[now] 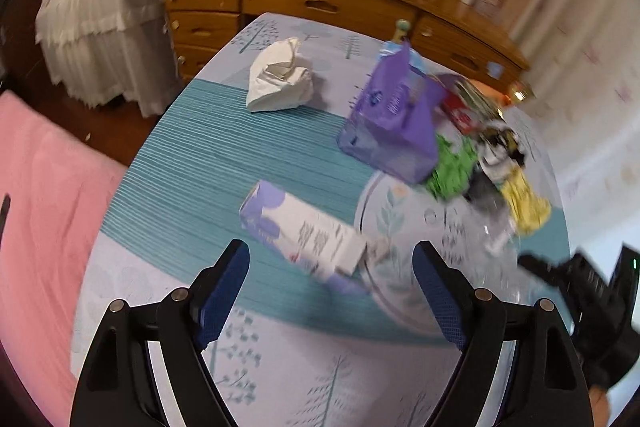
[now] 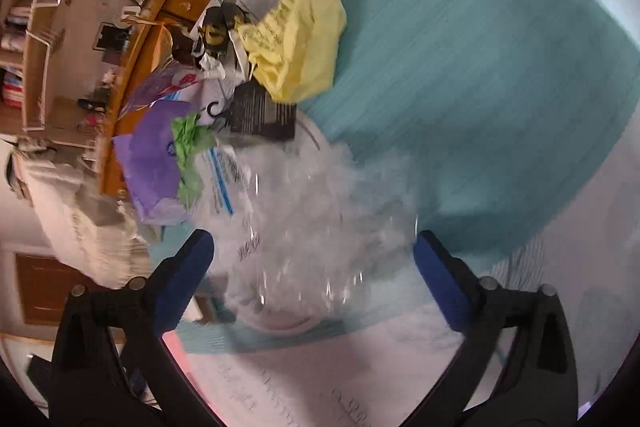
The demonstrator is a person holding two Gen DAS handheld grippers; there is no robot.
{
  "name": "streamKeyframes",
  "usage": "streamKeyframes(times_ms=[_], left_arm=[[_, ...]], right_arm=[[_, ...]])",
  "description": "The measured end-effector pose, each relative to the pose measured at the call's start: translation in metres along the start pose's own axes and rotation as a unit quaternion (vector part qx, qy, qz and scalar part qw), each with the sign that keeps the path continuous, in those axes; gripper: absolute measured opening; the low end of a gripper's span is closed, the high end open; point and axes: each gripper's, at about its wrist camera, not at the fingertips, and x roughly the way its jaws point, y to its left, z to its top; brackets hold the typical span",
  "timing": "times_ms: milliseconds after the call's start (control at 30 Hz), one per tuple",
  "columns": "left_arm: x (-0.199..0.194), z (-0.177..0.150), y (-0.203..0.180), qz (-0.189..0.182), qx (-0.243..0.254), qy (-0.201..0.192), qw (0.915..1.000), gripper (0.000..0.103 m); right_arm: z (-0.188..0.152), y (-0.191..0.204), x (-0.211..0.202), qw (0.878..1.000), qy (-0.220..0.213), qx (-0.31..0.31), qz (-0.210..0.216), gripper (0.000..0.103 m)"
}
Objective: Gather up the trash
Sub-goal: 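Grasp the purple-white carton with the left gripper while the right grasps the clear plastic bag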
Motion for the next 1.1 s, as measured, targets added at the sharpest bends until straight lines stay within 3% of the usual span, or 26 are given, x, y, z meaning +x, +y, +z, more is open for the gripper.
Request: streamKeyframes(times_ms=[67, 100, 267, 400, 667, 900, 967, 1000, 1033, 1100], left_arm=[[0.008, 0.01, 0.002, 0.006, -0.018, 0.004, 0.9998, 0.086], [0.015, 0.015, 0.004, 0.008, -0.03, 0.009, 0.9995, 0.086], [0.046, 0.033, 0.019, 0.023, -0.089, 0.04, 0.995, 0.088], [0.081, 0.041, 0.026, 0.059, -0.128, 0.079, 0.9869, 0.088], [0.12, 0.037, 0.018, 0.112, -0.143, 0.119, 0.9761, 0.088], [0.128, 0.025, 0.009, 0.126, -0.134, 0.132, 0.974, 0.067], [0.127, 0.022, 0.008, 0.131, -0.123, 0.129, 0.9752, 0.056], [0.125, 0.019, 0.005, 0.134, -0.113, 0.126, 0.9765, 0.041], [0.123, 0.017, 0.003, 0.135, -0.1, 0.125, 0.9779, 0.036], [0.121, 0.012, -0.001, 0.12, -0.083, 0.127, 0.9812, 0.035]], right_arm=[[0.003, 0.007, 0.005, 0.999, -0.002, -0.024, -0.029, 0.068], [0.005, 0.011, 0.007, 0.999, 0.002, -0.032, -0.034, 0.065], [0.003, 0.015, 0.004, 0.996, 0.008, -0.083, -0.028, 0.058], [-0.003, 0.02, -0.004, 0.991, 0.006, -0.132, -0.027, 0.057], [-0.016, 0.024, -0.011, 0.982, 0.016, -0.189, -0.018, 0.055], [-0.021, 0.023, -0.016, 0.978, 0.018, -0.206, -0.01, 0.055], [-0.023, 0.022, -0.018, 0.978, 0.017, -0.208, -0.008, 0.054], [-0.024, 0.022, -0.018, 0.978, 0.017, -0.207, -0.008, 0.054], [-0.024, 0.021, -0.018, 0.978, 0.011, -0.207, -0.007, 0.054], [-0.027, 0.02, -0.019, 0.978, 0.01, -0.206, -0.007, 0.054]])
